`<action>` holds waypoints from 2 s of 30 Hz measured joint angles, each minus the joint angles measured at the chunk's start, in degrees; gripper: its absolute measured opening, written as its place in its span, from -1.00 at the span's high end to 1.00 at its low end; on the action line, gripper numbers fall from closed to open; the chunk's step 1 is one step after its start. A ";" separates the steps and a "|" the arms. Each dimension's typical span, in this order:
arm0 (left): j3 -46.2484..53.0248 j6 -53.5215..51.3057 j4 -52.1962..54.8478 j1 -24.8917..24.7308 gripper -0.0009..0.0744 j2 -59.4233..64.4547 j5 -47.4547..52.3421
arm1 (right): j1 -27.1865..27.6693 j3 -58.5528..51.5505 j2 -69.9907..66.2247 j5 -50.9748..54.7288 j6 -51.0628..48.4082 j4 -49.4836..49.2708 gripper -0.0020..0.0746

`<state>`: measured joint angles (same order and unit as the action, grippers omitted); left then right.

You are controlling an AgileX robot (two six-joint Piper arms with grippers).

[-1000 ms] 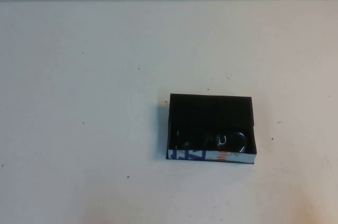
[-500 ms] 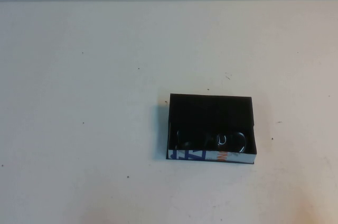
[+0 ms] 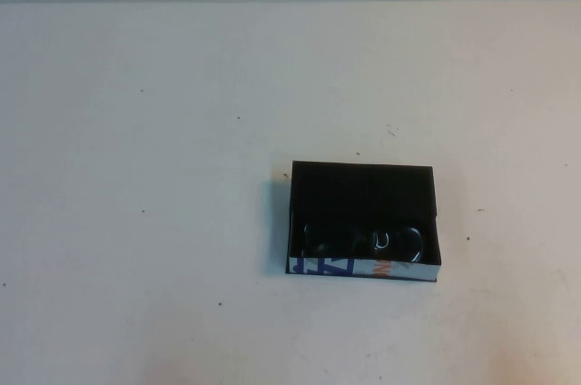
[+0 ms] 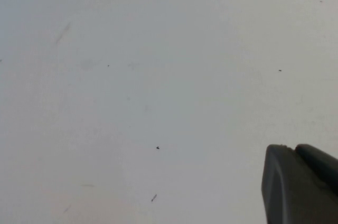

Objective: Take glasses out of glasses case

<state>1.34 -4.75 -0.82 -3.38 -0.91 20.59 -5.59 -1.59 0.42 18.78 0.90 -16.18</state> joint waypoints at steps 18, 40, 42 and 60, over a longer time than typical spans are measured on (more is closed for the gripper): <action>0.00 0.00 0.00 0.00 0.99 0.00 0.00 | 0.00 0.00 0.00 -6.65 -0.39 -39.37 0.99; 0.00 0.00 0.00 0.00 0.99 0.00 0.00 | -0.12 65.28 -57.19 49.31 -50.61 -13.73 0.99; 0.00 0.00 0.00 0.00 0.99 0.00 0.00 | -1.36 69.31 -63.00 50.76 -53.14 -13.18 0.99; 0.00 0.00 0.00 0.00 0.99 0.00 0.00 | -23.22 86.50 -100.94 51.18 -52.45 8.78 0.97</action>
<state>1.34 -4.75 -0.82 -3.38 -0.91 20.59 -28.82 84.91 -100.52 69.96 -51.54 -7.40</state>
